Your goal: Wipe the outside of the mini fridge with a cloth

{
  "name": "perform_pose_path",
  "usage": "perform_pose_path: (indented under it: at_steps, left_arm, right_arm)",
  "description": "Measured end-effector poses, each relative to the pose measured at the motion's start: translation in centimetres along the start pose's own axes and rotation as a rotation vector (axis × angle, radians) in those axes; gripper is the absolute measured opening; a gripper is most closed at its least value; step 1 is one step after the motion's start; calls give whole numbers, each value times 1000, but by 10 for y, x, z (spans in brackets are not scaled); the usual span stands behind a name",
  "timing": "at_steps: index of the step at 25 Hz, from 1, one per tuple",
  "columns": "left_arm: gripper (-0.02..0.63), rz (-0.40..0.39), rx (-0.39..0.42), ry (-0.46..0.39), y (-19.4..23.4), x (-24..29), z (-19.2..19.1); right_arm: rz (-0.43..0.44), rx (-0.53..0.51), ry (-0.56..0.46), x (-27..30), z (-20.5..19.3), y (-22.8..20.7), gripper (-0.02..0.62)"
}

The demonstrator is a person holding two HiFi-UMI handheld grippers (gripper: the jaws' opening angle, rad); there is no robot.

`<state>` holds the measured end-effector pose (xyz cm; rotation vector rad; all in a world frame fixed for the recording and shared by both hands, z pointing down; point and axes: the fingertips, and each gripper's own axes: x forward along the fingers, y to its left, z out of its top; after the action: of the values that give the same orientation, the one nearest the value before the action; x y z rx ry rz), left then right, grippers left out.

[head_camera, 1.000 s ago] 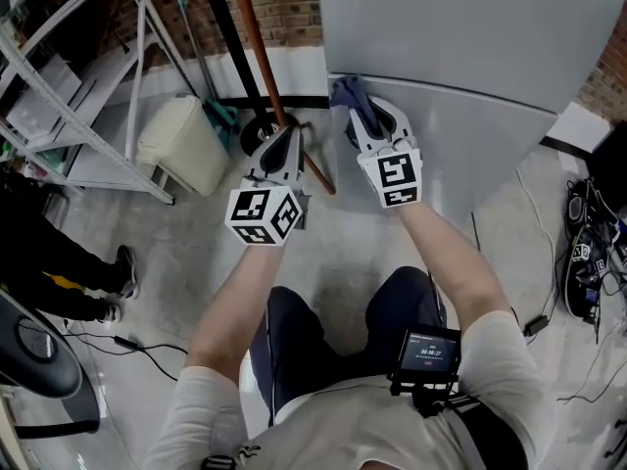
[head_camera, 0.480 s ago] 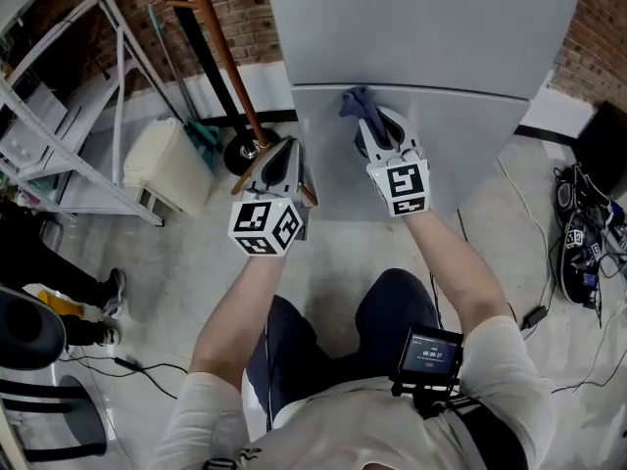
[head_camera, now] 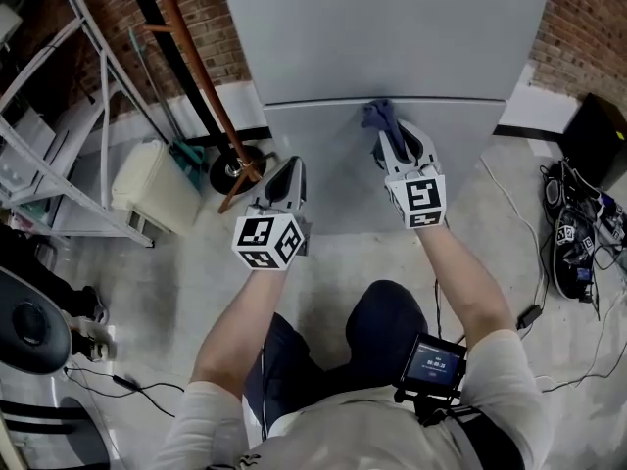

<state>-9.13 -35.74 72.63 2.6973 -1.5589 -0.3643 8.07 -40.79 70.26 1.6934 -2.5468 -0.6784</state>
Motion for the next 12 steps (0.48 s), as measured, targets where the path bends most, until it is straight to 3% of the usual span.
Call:
perform_pose_path:
  at_steps: [12]
  left_arm:
    - [3,-50,-10,27,-39,24,-10]
  right_arm:
    - [-129,39,20,-36,-20,-87,86]
